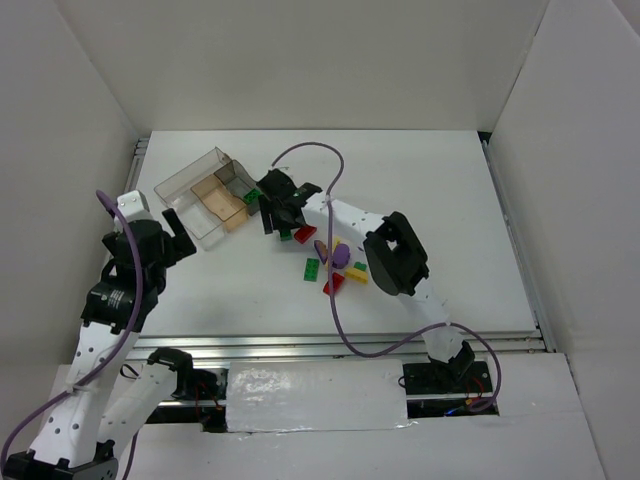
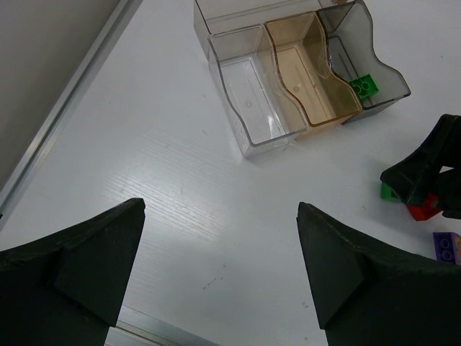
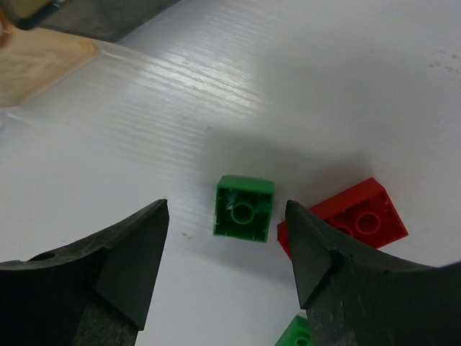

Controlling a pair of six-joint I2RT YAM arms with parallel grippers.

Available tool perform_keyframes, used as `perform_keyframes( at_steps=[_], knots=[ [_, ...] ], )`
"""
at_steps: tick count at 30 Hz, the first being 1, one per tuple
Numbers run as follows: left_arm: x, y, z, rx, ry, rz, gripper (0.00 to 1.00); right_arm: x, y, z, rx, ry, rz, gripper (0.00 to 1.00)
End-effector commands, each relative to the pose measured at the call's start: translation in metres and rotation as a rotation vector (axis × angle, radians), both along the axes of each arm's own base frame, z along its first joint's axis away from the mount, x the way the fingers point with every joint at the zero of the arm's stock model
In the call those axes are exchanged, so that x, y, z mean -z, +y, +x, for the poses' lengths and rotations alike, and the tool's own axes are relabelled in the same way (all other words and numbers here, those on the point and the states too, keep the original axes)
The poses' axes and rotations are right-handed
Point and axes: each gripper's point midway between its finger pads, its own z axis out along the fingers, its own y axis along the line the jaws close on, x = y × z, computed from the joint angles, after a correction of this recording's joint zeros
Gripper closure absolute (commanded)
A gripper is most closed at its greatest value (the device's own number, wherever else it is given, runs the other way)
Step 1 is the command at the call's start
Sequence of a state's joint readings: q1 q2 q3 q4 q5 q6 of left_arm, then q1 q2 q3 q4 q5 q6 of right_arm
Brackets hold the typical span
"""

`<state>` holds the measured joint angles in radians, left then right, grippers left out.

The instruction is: Sort the legos into containers by color

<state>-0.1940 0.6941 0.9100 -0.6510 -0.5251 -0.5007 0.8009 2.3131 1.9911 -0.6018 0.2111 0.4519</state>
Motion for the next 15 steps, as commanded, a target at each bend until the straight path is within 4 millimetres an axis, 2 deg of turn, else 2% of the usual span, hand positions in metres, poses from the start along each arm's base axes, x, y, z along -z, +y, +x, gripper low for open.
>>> perform_keyframes(
  at_steps=[1,6,9,12,15],
  knots=[
    [-0.016,0.0,0.006,-0.002,-0.051,-0.003,0.0,0.007,-0.003,0.007,0.017,-0.015,-0.043,0.27],
    [-0.014,-0.002,0.008,0.012,-0.042,-0.003,0.0,0.02,-0.003,0.013,0.021,-0.006,-0.061,0.26],
    [-0.014,-0.002,0.008,0.012,-0.043,-0.003,0.0,0.029,-0.002,0.01,0.02,0.013,-0.064,0.32],
    [-0.014,-0.002,0.007,0.012,-0.045,-0.003,0.01,0.032,-0.003,0.007,0.021,0.018,-0.059,0.55],
    [-0.015,-0.001,0.007,0.011,-0.048,-0.002,0.0,0.028,-0.003,0.006,0.026,0.011,-0.058,0.67]
  ],
)
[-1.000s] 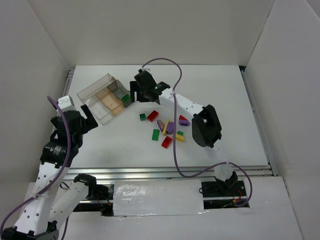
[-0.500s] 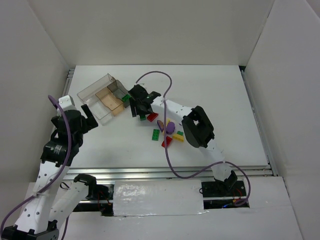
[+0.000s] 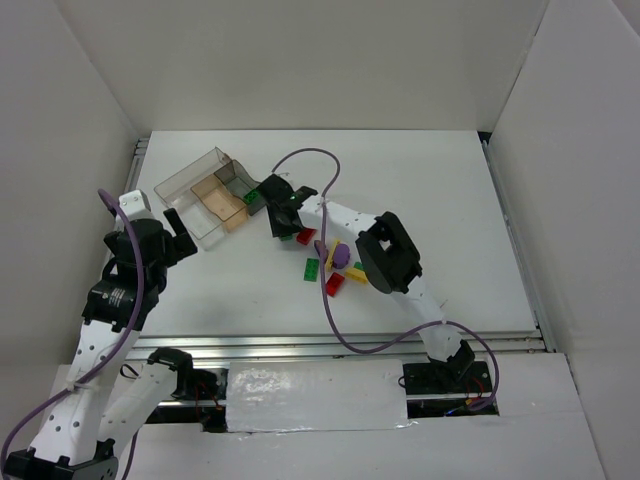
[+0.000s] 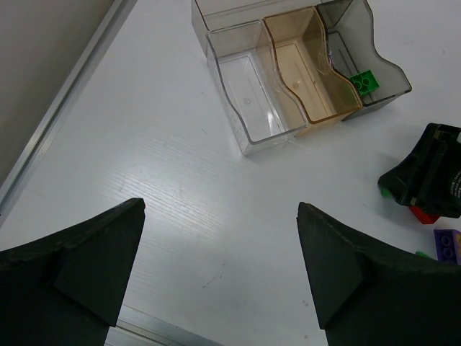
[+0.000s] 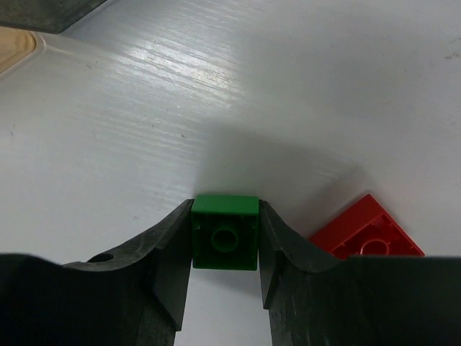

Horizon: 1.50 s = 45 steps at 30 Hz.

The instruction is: Sort the legos into containers by color

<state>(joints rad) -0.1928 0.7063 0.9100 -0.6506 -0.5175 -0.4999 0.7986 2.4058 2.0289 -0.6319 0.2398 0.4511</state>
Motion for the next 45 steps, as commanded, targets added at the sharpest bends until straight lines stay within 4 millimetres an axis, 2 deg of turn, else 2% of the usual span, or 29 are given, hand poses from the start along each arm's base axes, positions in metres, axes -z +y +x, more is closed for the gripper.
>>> perform_keyframes(
  at_steps=[1,2,3,4,5,6,7,8,9,11,14,15,16,17,18,19,22,23,24,26,27,28,29,30,35,38,39,42,45],
  knots=[
    [-0.017,-0.001,0.006,0.008,-0.057,-0.002,0.0,-0.014,0.003,0.005,0.009,-0.029,0.021,0.76],
    [-0.017,-0.001,0.006,0.008,-0.057,-0.002,0.01,-0.022,0.007,0.004,0.001,-0.04,0.038,0.79],
    [-0.017,-0.001,0.006,0.009,-0.057,-0.003,0.0,-0.021,0.005,0.003,0.001,-0.036,0.048,0.87],
    [-0.017,-0.001,0.006,0.009,-0.057,-0.003,0.0,-0.027,0.013,-0.001,-0.024,-0.022,0.091,0.88],
    [-0.017,-0.001,0.006,0.01,-0.058,-0.002,0.01,-0.049,0.023,0.002,-0.043,-0.055,0.165,0.88],
    [-0.017,-0.001,0.006,0.009,-0.058,-0.003,0.0,-0.048,0.026,-0.004,-0.057,-0.038,0.207,0.88],
    [-0.017,-0.001,0.006,0.009,-0.058,-0.003,0.01,-0.057,0.032,-0.006,-0.077,-0.022,0.277,0.88],
    [-0.017,-0.001,0.006,0.009,-0.057,-0.003,0.01,-0.076,0.037,-0.001,-0.059,-0.054,0.362,0.89],
    [-0.018,-0.001,0.006,0.013,-0.059,-0.003,0.0,-0.086,0.041,0.001,-0.057,-0.067,0.406,0.89],
    [-0.017,-0.002,0.006,0.015,-0.057,-0.002,0.0,-0.112,0.048,0.013,-0.022,-0.121,0.504,0.89],
    [-0.017,-0.002,0.006,0.017,-0.058,-0.005,0.01,-0.134,0.063,0.034,0.003,-0.178,0.619,0.89],
    [-0.017,-0.002,0.006,0.017,-0.058,-0.005,0.01,-0.131,0.068,0.043,0.005,-0.179,0.649,0.88],
    [-0.017,-0.002,0.006,0.019,-0.059,-0.004,0.01,-0.143,0.073,0.051,0.014,-0.189,0.701,0.88],
    [-0.016,-0.002,0.006,0.019,-0.056,-0.004,0.0,-0.147,0.075,0.058,0.022,-0.195,0.723,0.88],
    [-0.017,-0.003,0.006,0.021,-0.059,-0.005,0.01,-0.136,0.078,0.065,0.035,-0.182,0.73,0.87],
    [-0.017,-0.004,0.006,0.028,-0.06,-0.008,0.0,-0.154,0.081,0.075,0.04,-0.207,0.77,0.87],
    [-0.015,-0.006,0.007,0.036,-0.056,-0.011,0.0,-0.165,0.087,0.092,0.044,-0.247,0.814,0.84],
    [-0.014,-0.006,0.008,0.04,-0.054,-0.01,0.0,-0.161,0.089,0.095,0.041,-0.246,0.82,0.84],
    [-0.014,-0.007,0.008,0.04,-0.052,-0.012,0.01,-0.171,0.091,0.1,0.035,-0.265,0.837,0.83],
    [-0.014,-0.008,0.008,0.049,-0.051,-0.013,0.0,-0.16,0.093,0.105,0.033,-0.251,0.829,0.77],
    [-0.014,-0.008,0.009,0.05,-0.051,-0.014,0.0,-0.176,0.096,0.11,0.019,-0.278,0.847,0.71],
    [-0.015,-0.009,0.009,0.053,-0.054,-0.016,0.01,-0.174,0.096,0.113,0.021,-0.274,0.841,0.69],
    [-0.015,-0.009,0.009,0.053,-0.053,-0.014,0.01,-0.158,0.099,0.114,0.015,-0.244,0.823,0.68],
    [-0.015,-0.009,0.009,0.053,-0.053,-0.014,0.0,-0.166,0.1,0.117,0.007,-0.255,0.838,0.67],
    [-0.014,-0.009,0.009,0.053,-0.05,-0.014,0.01,-0.153,0.1,0.118,0.009,-0.243,0.832,0.62],
    [-0.014,-0.009,0.009,0.055,-0.048,-0.013,0.01,-0.152,0.101,0.117,-0.004,-0.245,0.83,0.38],
    [-0.014,-0.009,0.009,0.056,-0.048,-0.012,0.01,-0.153,0.102,0.117,-0.009,-0.247,0.829,0.26],
    [-0.013,-0.01,0.01,0.059,-0.041,-0.012,0.0,-0.162,0.101,0.117,-0.021,-0.263,0.828,0.02],
    [-0.013,-0.01,0.011,0.061,-0.041,-0.011,0.0,-0.177,0.099,0.117,-0.046,-0.291,0.826,0.0]
  ],
)
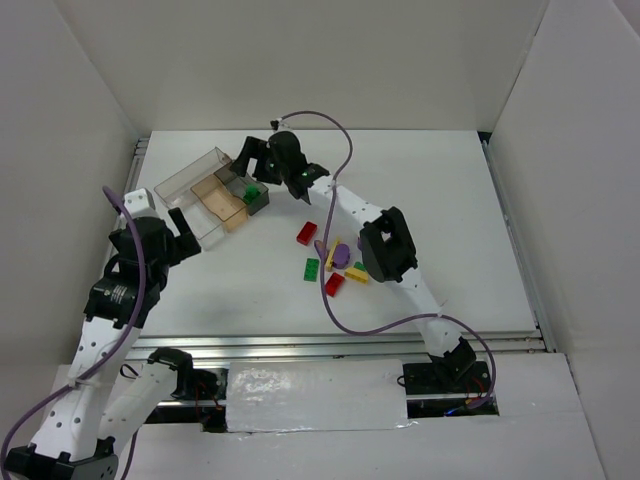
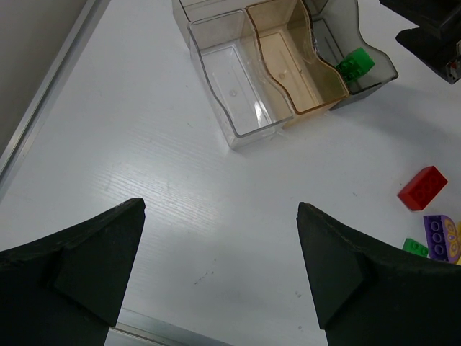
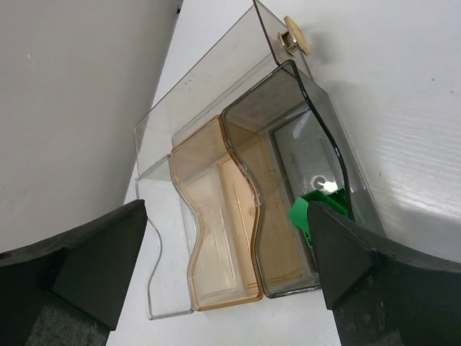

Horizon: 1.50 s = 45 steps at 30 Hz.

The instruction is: Sort the legos into containers by color

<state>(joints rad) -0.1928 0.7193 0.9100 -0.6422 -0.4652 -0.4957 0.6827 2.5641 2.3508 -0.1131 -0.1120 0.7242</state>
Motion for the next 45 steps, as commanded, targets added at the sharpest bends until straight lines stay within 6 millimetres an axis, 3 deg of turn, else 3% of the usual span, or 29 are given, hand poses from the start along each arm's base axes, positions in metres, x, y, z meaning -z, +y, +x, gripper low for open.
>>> perform_keyframes(
  at_steps=[1,2,3,4,5,6,7,8,9,10,11,12,13,14,15,16,17,18,19,20,21,22,24,25,31,39,45],
  knots=[
    [-0.015,0.0,0.007,0.014,-0.051,0.01,0.01,-0.055,-0.003,0.002,-0.02,-0.102,0.029,0.01],
    [-0.016,0.0,0.007,0.012,-0.053,0.01,0.0,-0.06,-0.008,0.001,-0.017,-0.103,0.024,0.0],
    [-0.015,-0.003,0.008,0.026,-0.051,0.004,0.0,-0.098,-0.02,-0.005,-0.002,-0.14,0.043,0.01],
    [-0.016,-0.006,0.009,0.047,-0.057,0.004,0.01,-0.081,-0.034,-0.012,0.015,-0.111,-0.011,0.01],
    [-0.016,-0.009,0.011,0.065,-0.057,-0.001,0.0,-0.088,-0.048,-0.017,0.047,-0.129,-0.032,0.0],
    [-0.015,-0.013,0.013,0.082,-0.053,-0.01,0.0,-0.15,-0.073,-0.036,0.092,-0.209,0.006,0.0],
    [-0.016,-0.02,0.015,0.118,-0.052,-0.028,0.0,-0.118,-0.099,-0.044,0.17,-0.173,-0.076,0.0],
    [-0.012,-0.026,0.02,0.137,-0.028,-0.039,0.0,-0.125,-0.117,-0.054,0.215,-0.171,-0.097,0.0],
    [-0.008,-0.03,0.023,0.15,-0.009,-0.053,0.01,-0.166,-0.145,-0.074,0.271,-0.21,-0.078,0.0],
    [-0.013,-0.041,0.027,0.179,-0.008,-0.086,0.01,-0.137,-0.172,-0.087,0.332,-0.145,-0.178,0.0],
    [0.002,-0.047,0.033,0.188,0.072,-0.094,0.02,-0.137,-0.189,-0.099,0.361,-0.132,-0.21,0.0],
    [0.006,-0.053,0.036,0.193,0.105,-0.103,0.02,-0.16,-0.211,-0.118,0.392,-0.149,-0.2,0.0],
    [0.003,-0.072,0.038,0.223,0.104,-0.123,0.02,-0.134,-0.232,-0.134,0.42,-0.091,-0.283,0.0],
    [0.013,-0.087,0.045,0.246,0.134,-0.125,0.02,-0.153,-0.249,-0.153,0.436,-0.11,-0.262,0.0],
    [0.016,-0.119,0.042,0.306,0.14,-0.147,0.02,-0.127,-0.262,-0.168,0.431,-0.06,-0.316,0.0],
    [0.021,-0.132,0.043,0.323,0.147,-0.144,0.01,-0.126,-0.27,-0.178,0.435,-0.055,-0.318,0.0],
    [0.034,-0.151,0.05,0.349,0.173,-0.148,0.01,-0.137,-0.282,-0.192,0.447,-0.072,-0.292,0.0],
    [0.044,-0.175,0.045,0.4,0.202,-0.16,0.02,-0.119,-0.289,-0.204,0.439,-0.036,-0.322,0.0],
    [0.067,-0.192,0.047,0.429,0.26,-0.146,0.02,-0.118,-0.293,-0.213,0.429,-0.033,-0.314,0.0],
    [0.073,-0.207,0.051,0.457,0.258,-0.143,0.02,-0.128,-0.3,-0.224,0.423,-0.055,-0.282,0.0],
    [0.077,-0.23,0.045,0.509,0.267,-0.127,0.02,-0.114,-0.302,-0.232,0.406,-0.036,-0.298,0.0],
    [0.096,-0.239,0.046,0.512,0.309,-0.079,0.02,-0.121,-0.303,-0.242,0.377,-0.052,-0.266,0.0],
    [0.103,-0.262,0.042,0.546,0.329,-0.042,0.02,-0.108,-0.306,-0.254,0.347,-0.031,-0.284,0.0],
    [0.12,-0.265,0.042,0.541,0.366,-0.01,0.02,-0.11,-0.309,-0.259,0.345,-0.035,-0.279,0.0],
    [0.156,-0.28,0.047,0.581,0.422,0.045,0.05,-0.103,-0.311,-0.277,0.296,-0.037,-0.278,0.01],
    [0.177,-0.301,0.057,0.62,0.452,0.053,0.13,-0.099,-0.309,-0.28,0.267,-0.034,-0.291,0.0],
    [0.205,-0.293,0.057,0.567,0.516,0.101,0.2,-0.102,-0.309,-0.285,0.252,-0.042,-0.278,0.01]
  ],
)
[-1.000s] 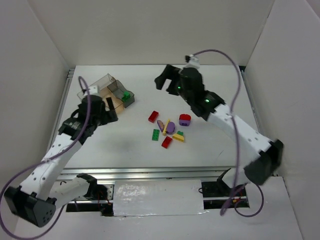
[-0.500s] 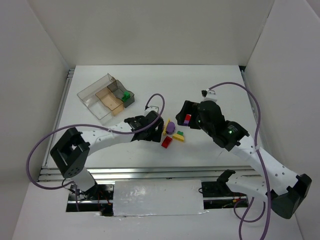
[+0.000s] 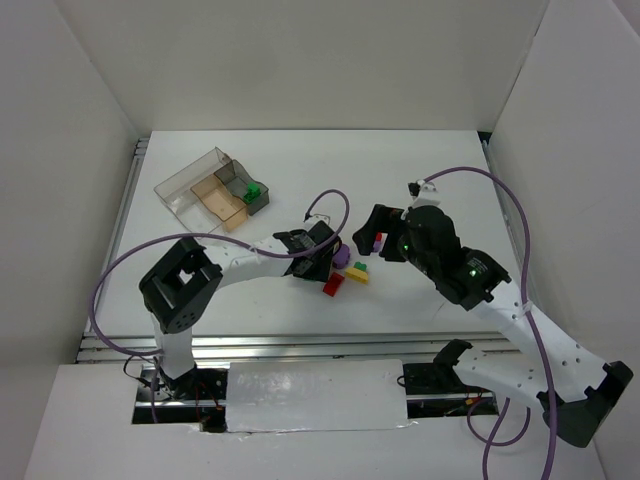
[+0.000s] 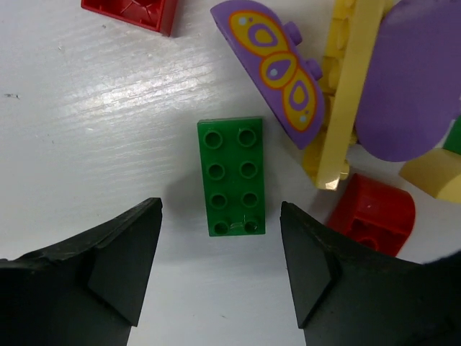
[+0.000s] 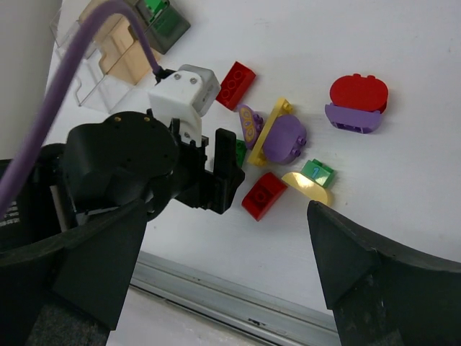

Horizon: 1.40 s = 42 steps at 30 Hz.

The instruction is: Sort the legos into containers by color

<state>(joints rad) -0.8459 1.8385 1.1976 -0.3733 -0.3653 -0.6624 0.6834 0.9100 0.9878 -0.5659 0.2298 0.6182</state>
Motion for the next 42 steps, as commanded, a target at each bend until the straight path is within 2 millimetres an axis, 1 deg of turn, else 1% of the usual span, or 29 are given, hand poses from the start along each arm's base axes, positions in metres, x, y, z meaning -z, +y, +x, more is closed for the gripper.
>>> perform_keyframes(
  at_steps=[1,4,6,8,9,10,11,12,13,14,16,17,20,23,24,26,27,29,30,31,32,33,34,36,37,38,39,40,42],
  knots=[
    [0.002,0.002,0.008,-0.031,-0.022,0.024,0.21,-0.006,-0.001,-0.005,-0.018,-0.024,0.008,0.0],
    [0.012,0.006,0.007,-0.039,-0.01,0.048,0.25,-0.009,-0.001,-0.007,-0.024,-0.033,0.016,0.0],
    [0.019,0.007,0.006,-0.037,0.003,0.059,0.33,-0.011,-0.002,-0.008,-0.023,-0.039,0.02,0.0],
    [0.023,0.009,0.004,-0.039,0.009,0.065,0.45,-0.014,-0.004,-0.008,-0.017,-0.044,0.02,0.0],
    [0.022,0.009,0.004,-0.049,0.005,0.058,0.55,-0.015,-0.005,-0.009,-0.015,-0.048,0.021,0.0],
    [0.021,0.013,0.005,-0.061,-0.005,0.07,0.73,-0.015,-0.006,-0.009,-0.011,-0.05,0.02,0.0],
    [0.02,0.014,0.004,-0.059,-0.01,0.07,0.79,-0.016,-0.006,-0.01,-0.013,-0.055,0.023,0.0],
    [0.012,0.016,0.006,-0.069,-0.025,0.061,0.83,-0.018,-0.007,-0.01,-0.01,-0.061,0.026,0.0],
    [0.007,0.02,0.007,-0.087,-0.039,0.061,0.98,-0.018,-0.007,-0.009,-0.01,-0.063,0.029,0.0],
    [-0.007,0.022,0.009,-0.1,-0.063,0.044,1.0,-0.018,-0.006,-0.01,-0.013,-0.063,0.029,0.0],
    [-0.026,0.03,0.012,-0.129,-0.1,0.033,1.0,-0.02,-0.006,-0.009,-0.017,-0.069,0.033,0.0],
    [-0.047,0.035,0.016,-0.159,-0.154,0.017,1.0,-0.02,-0.005,-0.009,-0.018,-0.067,0.033,0.0],
    [-0.086,0.05,0.029,-0.217,-0.224,-0.024,1.0,-0.017,-0.003,-0.009,-0.024,-0.062,0.031,0.0],
    [-0.109,0.07,0.052,-0.294,-0.257,-0.058,1.0,-0.013,-0.002,-0.007,-0.023,-0.056,0.024,0.0],
    [-0.121,0.083,0.068,-0.349,-0.271,-0.079,1.0,-0.013,-0.002,-0.007,-0.024,-0.055,0.022,0.0],
    [-0.121,0.1,0.084,-0.413,-0.259,-0.08,1.0,-0.011,-0.001,-0.006,-0.027,-0.049,0.015,0.0],
    [-0.13,0.114,0.101,-0.462,-0.262,-0.113,1.0,-0.01,0.0,-0.005,-0.031,-0.049,0.012,0.0],
    [-0.129,0.127,0.12,-0.505,-0.262,-0.123,1.0,-0.008,0.001,-0.005,-0.034,-0.043,0.01,0.0],
    [-0.142,0.14,0.137,-0.55,-0.291,-0.145,1.0,-0.009,0.001,-0.005,-0.035,-0.045,0.012,0.0],
    [-0.133,0.145,0.147,-0.573,-0.272,-0.136,1.0,-0.009,0.003,-0.005,-0.043,-0.044,0.014,0.0],
    [-0.141,0.151,0.159,-0.598,-0.279,-0.152,1.0,-0.009,0.004,-0.006,-0.048,-0.043,0.015,0.0],
    [-0.139,0.161,0.169,-0.618,-0.267,-0.169,1.0,-0.009,0.005,-0.006,-0.052,-0.042,0.018,0.0],
    [-0.129,0.164,0.178,-0.623,-0.25,-0.171,1.0,-0.009,0.004,-0.005,-0.051,-0.044,0.018,0.0],
    [-0.136,0.172,0.199,-0.633,-0.272,-0.205,1.0,-0.009,0.007,-0.005,-0.062,-0.042,0.019,0.0],
    [-0.125,0.173,0.205,-0.629,-0.25,-0.197,1.0,-0.008,0.008,-0.006,-0.07,-0.036,0.017,0.0],
    [-0.125,0.175,0.211,-0.624,-0.255,-0.201,1.0,-0.008,0.01,-0.006,-0.081,-0.035,0.018,0.0],
    [-0.128,0.182,0.22,-0.635,-0.273,-0.214,0.98,-0.007,0.013,-0.007,-0.094,-0.031,0.02,0.0],
    [-0.12,0.181,0.225,-0.624,-0.259,-0.219,0.95,-0.006,0.014,-0.007,-0.104,-0.027,0.018,0.0],
    [-0.119,0.187,0.233,-0.628,-0.265,-0.221,0.89,-0.004,0.018,-0.009,-0.125,-0.02,0.017,0.0]
  ],
)
